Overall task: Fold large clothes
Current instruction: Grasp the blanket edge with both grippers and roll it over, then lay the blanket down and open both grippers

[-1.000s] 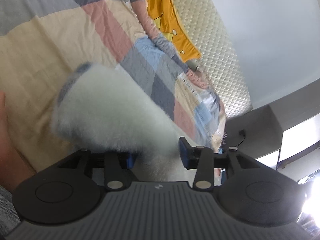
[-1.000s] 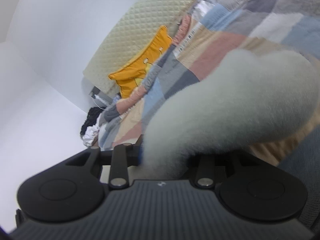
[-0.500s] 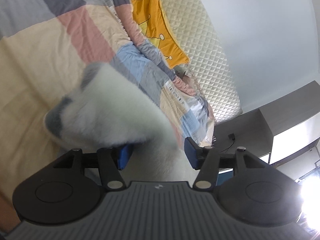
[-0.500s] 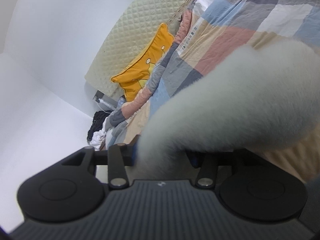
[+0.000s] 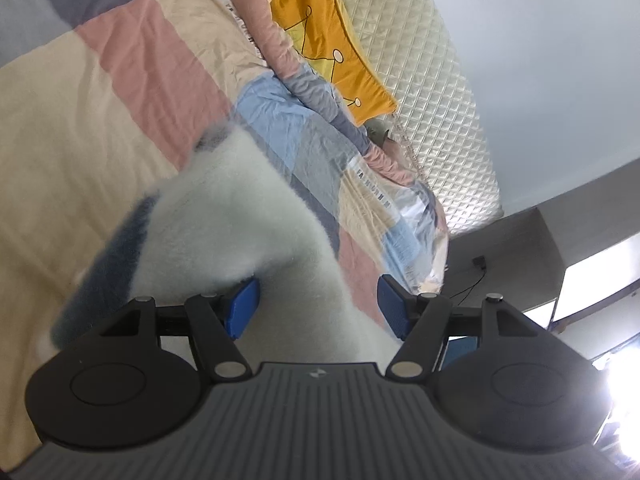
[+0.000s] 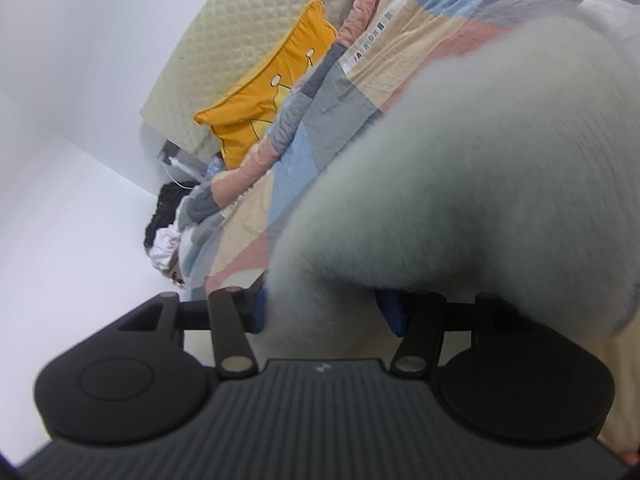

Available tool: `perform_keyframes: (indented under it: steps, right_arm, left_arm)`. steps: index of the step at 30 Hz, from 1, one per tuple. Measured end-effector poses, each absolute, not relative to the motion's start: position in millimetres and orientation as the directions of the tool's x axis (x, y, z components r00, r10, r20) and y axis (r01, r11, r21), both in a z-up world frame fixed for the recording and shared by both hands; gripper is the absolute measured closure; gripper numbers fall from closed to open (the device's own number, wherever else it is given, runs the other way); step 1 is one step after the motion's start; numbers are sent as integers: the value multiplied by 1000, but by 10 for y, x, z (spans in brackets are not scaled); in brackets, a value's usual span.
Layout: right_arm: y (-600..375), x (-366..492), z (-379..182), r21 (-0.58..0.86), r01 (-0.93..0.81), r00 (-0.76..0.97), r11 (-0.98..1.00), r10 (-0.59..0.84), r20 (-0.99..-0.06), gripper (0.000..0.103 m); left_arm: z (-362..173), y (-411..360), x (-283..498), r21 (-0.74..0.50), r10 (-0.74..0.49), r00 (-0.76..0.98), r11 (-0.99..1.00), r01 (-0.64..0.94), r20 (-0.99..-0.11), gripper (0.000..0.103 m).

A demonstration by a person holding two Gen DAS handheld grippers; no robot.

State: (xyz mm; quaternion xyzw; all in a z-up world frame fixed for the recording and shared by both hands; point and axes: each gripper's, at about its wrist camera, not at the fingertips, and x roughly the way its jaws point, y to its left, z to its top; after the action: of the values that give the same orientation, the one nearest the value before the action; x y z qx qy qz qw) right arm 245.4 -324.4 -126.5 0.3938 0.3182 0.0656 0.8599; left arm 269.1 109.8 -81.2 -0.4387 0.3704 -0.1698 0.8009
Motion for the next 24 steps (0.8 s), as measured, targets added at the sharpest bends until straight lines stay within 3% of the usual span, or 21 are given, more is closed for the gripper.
perform_keyframes:
  steps: [10,14,19,24]
  right_arm:
    - [-3319,3019,-1613,706,180,747,685,372,-551,45]
    - [-3406,3106,-1768,749,185,759,636,392,-520,45]
    - [-3442,3165,-1771,766,186,762,615,402,-508,44]
    - [-3342,2969,-1568,715,133,771,686,382,-510,44]
  left_arm:
    - [-1385,1013,3276,-828,-569,688,554,-83,-450,33]
    - [-1487,896,3418,-775,-543,690,630,-42,-479,33]
    - [-1365,730,3381,-685,-497,709,728,28,-500,33]
    - [-1056,609,3121,-639,-507,734,758,130,-452,33]
